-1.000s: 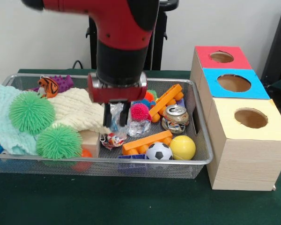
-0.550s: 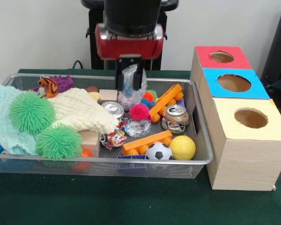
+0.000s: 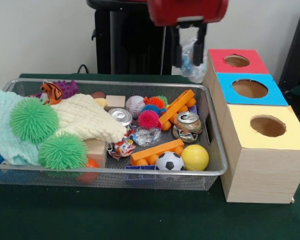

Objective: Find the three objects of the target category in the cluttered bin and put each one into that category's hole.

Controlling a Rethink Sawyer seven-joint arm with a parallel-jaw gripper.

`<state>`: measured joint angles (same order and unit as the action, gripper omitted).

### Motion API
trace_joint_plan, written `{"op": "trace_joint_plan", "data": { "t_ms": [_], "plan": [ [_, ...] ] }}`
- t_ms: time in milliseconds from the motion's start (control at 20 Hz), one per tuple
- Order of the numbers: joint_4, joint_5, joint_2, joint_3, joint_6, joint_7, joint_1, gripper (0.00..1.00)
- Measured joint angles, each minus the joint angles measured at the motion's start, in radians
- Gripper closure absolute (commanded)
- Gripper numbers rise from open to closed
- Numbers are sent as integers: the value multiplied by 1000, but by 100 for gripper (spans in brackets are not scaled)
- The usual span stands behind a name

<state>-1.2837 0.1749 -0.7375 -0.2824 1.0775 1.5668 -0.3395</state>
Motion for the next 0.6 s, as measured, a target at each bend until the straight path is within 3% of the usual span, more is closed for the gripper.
{"op": "trace_joint_plan", "data": {
  "t_ms": [600],
  "plan": [
    [-11, -115, -11, 65, 0, 117, 134, 100]
  ]
}}
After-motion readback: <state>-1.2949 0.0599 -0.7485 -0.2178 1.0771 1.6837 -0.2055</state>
